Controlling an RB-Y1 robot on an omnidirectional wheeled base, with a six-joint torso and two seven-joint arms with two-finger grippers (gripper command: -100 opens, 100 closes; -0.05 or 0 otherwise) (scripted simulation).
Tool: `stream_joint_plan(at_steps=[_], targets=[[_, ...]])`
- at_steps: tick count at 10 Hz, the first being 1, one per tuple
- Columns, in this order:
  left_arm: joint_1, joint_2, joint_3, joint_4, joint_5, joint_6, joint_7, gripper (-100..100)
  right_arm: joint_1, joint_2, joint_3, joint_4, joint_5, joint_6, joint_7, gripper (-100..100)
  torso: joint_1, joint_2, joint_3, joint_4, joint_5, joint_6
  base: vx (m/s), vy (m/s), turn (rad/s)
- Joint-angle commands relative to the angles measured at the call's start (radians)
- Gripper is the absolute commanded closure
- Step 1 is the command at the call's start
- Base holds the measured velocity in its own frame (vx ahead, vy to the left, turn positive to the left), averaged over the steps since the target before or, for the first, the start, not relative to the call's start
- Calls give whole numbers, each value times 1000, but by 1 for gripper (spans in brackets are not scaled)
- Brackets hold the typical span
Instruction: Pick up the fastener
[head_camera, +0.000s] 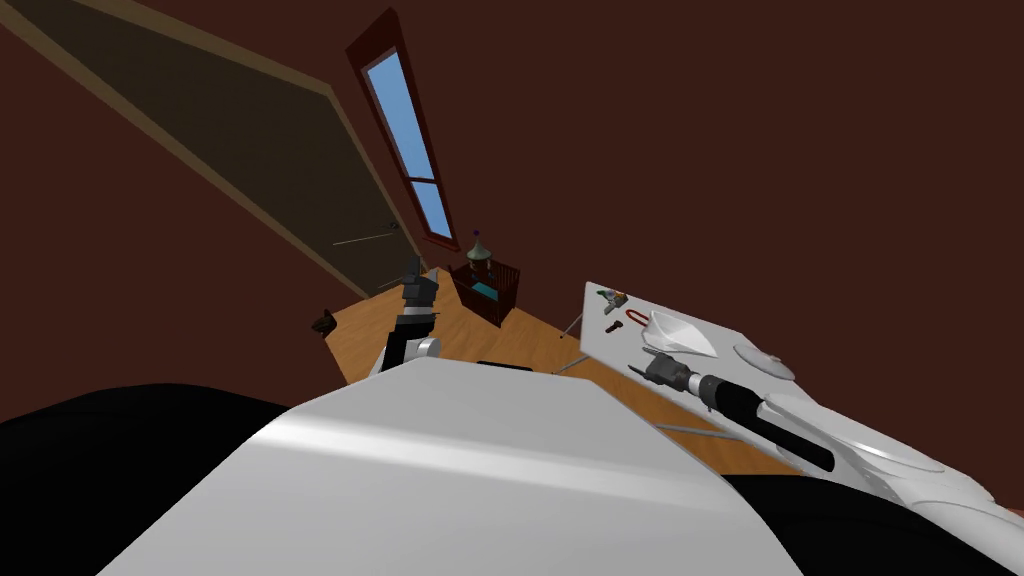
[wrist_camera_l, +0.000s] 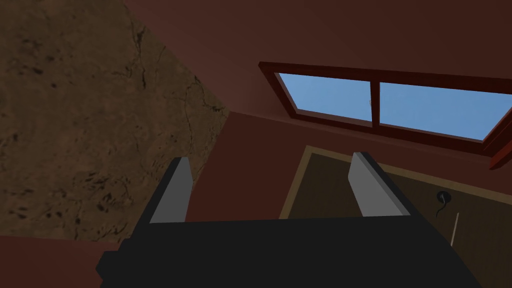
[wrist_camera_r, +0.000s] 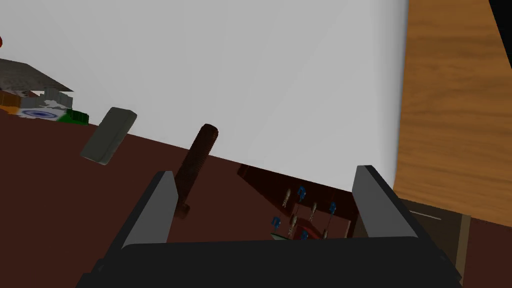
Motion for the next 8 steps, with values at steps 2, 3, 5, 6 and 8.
stream_joint_plan(at_steps=[2, 3, 5, 6, 8], targets=[[0, 0, 0, 0, 0, 0, 0, 0, -4, -77, 4, 45, 52, -18, 32, -100, 1, -1, -1, 0, 0, 0, 96, 63, 91], [0, 0, 0, 0, 0, 0, 0, 0, -6, -103, 8, 58, 70, -23, 40, -100, 1, -1, -1, 0, 0, 0, 96, 66, 72], [0, 0, 0, 0, 0, 0, 0, 0, -10, -149, 14, 81, 101, -32, 55, -100, 1, -1, -1, 0, 0, 0, 88, 72, 83], [0, 0, 0, 0, 0, 0, 0, 0, -12, -169, 17, 91, 116, -35, 62, -100, 2, -1, -1, 0, 0, 0, 77, 70, 49], [0, 0, 0, 0, 0, 0, 0, 0, -15, -205, 23, 107, 140, -43, 75, -100, 1, 0, 0, 0, 0, 0, 80, 67, 63]])
